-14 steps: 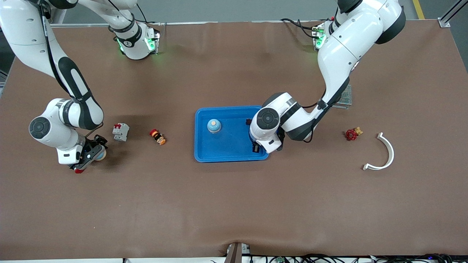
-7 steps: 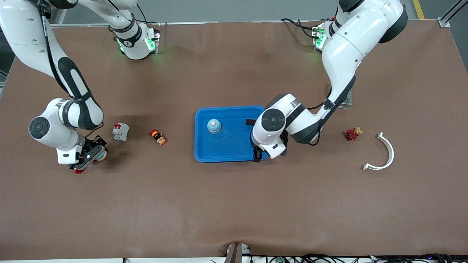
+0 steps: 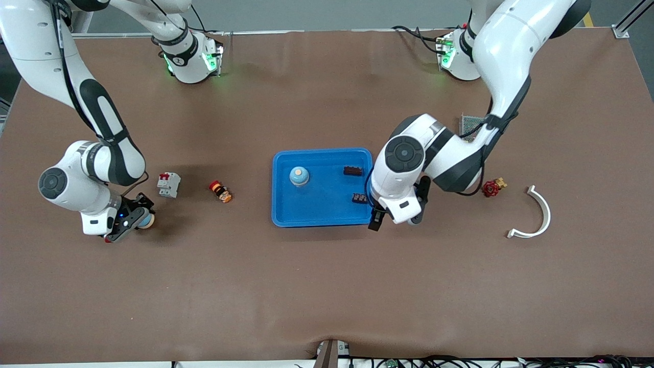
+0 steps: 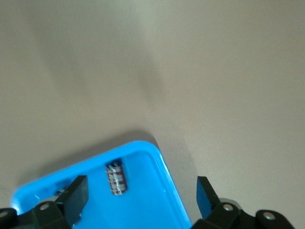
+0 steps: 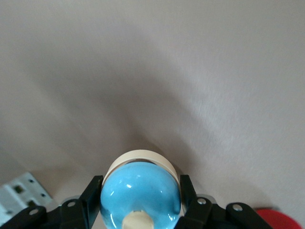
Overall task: Place electrolytic capacitor and blue bell in tray
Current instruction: 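Place the capacitor in the tray while the right gripper lifts the bell, then set the bell in the tray while the left gripper returns to rest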
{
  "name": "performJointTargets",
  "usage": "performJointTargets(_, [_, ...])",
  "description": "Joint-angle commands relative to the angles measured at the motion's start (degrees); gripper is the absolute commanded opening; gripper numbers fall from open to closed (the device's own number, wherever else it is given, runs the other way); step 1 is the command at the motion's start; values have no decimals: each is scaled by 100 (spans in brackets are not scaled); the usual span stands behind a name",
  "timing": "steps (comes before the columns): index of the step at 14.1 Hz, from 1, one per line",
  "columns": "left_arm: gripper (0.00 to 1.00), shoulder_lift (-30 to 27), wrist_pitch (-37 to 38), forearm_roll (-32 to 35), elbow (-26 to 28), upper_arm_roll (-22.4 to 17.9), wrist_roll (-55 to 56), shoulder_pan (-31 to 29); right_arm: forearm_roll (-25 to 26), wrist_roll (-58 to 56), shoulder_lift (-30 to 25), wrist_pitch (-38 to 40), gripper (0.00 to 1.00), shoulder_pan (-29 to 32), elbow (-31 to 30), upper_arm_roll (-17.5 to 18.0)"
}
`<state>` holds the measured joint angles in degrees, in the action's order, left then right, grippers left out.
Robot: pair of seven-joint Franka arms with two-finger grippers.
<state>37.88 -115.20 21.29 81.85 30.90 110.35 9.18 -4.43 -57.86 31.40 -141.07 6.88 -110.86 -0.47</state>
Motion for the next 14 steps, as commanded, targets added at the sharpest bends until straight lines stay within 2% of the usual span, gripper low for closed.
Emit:
performJointTargets(1, [100, -570, 584, -2, 147, -40, -1064, -188, -146, 308, -265, 597, 50, 7, 362, 248])
performJointTargets(3, [100, -843, 980, -81, 147, -31, -1811, -399, -137, 993, -424, 1000, 50, -212, 600, 293])
performJointTargets(6, [100, -1168, 1359, -178, 183, 100, -2612, -741, -128, 2231, -530, 2001, 50, -686, 1187, 284])
performJointTargets(8, [100, -1370, 1500, -519, 182, 100, -2991, -909, -102, 3136, -530, 2381, 50, -1064, 1487, 284])
performJointTargets(14, [100, -2047, 2045, -626, 156, 92, -5396, -1594, -128, 5957, -477, 2383, 50, -2250, 1778, 284])
